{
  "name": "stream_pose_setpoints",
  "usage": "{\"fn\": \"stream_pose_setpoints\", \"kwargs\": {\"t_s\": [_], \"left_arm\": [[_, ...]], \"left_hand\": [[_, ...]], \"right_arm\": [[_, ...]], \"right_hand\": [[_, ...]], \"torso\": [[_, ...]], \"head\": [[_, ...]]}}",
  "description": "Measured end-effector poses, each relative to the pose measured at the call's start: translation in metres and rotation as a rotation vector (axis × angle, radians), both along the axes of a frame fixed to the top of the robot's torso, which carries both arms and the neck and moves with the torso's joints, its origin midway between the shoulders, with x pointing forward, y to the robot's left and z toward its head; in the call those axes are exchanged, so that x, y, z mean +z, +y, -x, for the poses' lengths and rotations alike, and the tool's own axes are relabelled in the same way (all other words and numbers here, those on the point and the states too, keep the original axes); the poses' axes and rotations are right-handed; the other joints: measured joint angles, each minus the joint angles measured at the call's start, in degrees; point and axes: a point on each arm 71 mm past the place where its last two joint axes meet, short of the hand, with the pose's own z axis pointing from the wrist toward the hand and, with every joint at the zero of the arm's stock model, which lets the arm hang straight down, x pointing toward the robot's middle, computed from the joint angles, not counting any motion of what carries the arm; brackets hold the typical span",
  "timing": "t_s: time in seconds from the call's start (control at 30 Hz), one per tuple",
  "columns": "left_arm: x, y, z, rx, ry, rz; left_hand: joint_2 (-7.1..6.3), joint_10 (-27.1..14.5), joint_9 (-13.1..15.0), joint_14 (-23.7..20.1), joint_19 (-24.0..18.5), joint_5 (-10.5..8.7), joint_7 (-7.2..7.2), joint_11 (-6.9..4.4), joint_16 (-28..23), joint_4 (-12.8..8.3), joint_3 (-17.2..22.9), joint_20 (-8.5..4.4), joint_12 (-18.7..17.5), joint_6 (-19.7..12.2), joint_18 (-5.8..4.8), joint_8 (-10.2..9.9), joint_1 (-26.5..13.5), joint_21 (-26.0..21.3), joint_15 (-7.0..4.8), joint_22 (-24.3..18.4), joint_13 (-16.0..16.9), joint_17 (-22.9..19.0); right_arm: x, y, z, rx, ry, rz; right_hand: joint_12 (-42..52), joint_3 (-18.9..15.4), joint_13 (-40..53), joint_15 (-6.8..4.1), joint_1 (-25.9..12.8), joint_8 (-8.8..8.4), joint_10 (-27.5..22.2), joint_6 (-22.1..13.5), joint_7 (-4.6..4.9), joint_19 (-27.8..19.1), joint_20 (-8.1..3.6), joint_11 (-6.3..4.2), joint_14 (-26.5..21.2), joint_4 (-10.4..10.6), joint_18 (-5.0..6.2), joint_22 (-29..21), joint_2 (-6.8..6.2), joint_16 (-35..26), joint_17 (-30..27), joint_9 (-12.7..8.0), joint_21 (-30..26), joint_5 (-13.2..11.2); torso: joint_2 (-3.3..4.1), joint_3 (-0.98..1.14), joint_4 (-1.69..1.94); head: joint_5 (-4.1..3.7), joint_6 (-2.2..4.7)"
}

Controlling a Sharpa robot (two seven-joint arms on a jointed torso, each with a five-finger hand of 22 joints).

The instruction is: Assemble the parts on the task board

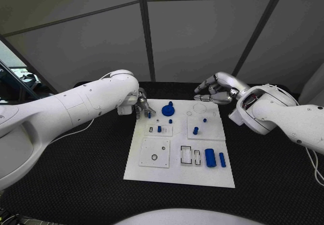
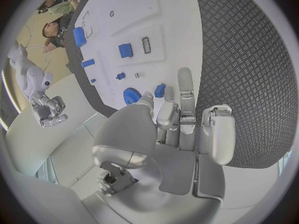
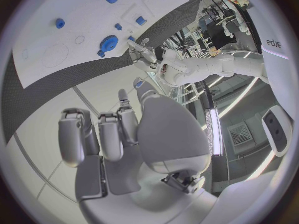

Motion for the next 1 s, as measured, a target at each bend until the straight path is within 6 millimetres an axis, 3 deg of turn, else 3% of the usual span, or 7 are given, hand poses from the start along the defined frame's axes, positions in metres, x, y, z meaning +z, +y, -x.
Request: {"fn": "stream_pose_setpoints", "kwargs": {"t_s": [0.27, 0.33, 0.7, 1.0], "left_arm": [[0.0007, -0.0014, 0.0005, -0.003, -0.008, 0.007], [0.0009, -0.0014, 0.0007, -0.003, -0.009, 0.008], [0.0019, -0.0008, 0.0028, -0.011, -0.013, 0.015], [0.0068, 0.0018, 0.0083, -0.023, -0.027, 0.045]], "left_hand": [[1.50, 0.0, -0.3, 0.2, 0.0, 0.00, 0.00, 0.00, 0.0, -2.5, 2.5, 0.00, 0.0, 0.0, 0.00, 0.0, 3.6, 0.0, -0.21, 0.0, -0.3, 0.0], [1.71, -0.2, -0.4, 0.2, 0.0, 0.00, -0.21, -0.21, 0.0, -3.3, 3.3, 0.00, 0.0, -0.2, -0.01, 0.1, 4.8, 0.0, -0.21, 0.0, -0.4, 0.0], [1.92, 0.1, -0.3, 0.4, 0.0, -0.73, -0.84, -0.90, 0.0, -7.5, 8.0, 0.00, 0.0, 0.0, 0.00, 1.6, 8.6, 0.0, -0.42, 0.0, -0.5, 0.0], [2.08, -0.1, -0.3, 0.4, -0.2, -0.90, -1.04, -1.09, 0.0, -7.4, 9.0, -0.22, -0.1, -0.2, 0.00, 2.4, 9.5, 0.0, -0.42, 0.0, -0.6, 0.2]], "right_arm": [[-0.0005, 0.0003, -0.0007, -0.001, 0.003, 0.002], [-0.0009, 0.0005, -0.0011, -0.001, 0.006, 0.004], [-0.0022, 0.0016, -0.0019, -0.001, 0.019, 0.011], [-0.0026, 0.0013, -0.0021, -0.002, 0.023, 0.015]], "right_hand": [[0.0, 0.0, 0.0, 0.00, 0.0, 0.00, -0.2, 0.0, 0.00, 0.0, 0.00, -0.22, 0.0, 0.0, 0.00, 0.0, 0.00, 0.0, 0.0, 0.0, -0.2, 0.0], [-0.2, 0.0, 0.0, 0.00, 0.0, 0.00, -0.2, 0.0, 0.00, 0.0, 0.00, -0.22, 0.0, 0.0, 0.76, 0.0, 0.00, 0.0, 0.0, 0.0, -0.3, 0.0], [-0.2, 0.0, 0.0, 0.00, 0.0, 0.00, -0.2, 0.0, 0.00, 0.0, 0.00, -0.21, 0.0, 0.0, 0.92, 0.0, 0.00, 0.0, 0.0, 0.0, -0.3, 0.0], [-0.2, 0.0, 0.0, 0.00, 0.0, 0.00, -0.2, 0.0, 0.00, 0.0, 0.00, -0.21, 0.0, 0.0, 0.91, 0.0, 0.00, 0.0, 0.0, 0.0, -0.3, 0.0]], "torso": [[0.00, 0.00, 0.00], [0.00, 0.01, 0.00], [-0.01, 0.02, -0.01], [-0.04, 0.02, 0.01]], "head": [[-0.03, -0.03], [-0.01, -0.10], [-0.11, -0.18], [0.03, -0.29]]}}
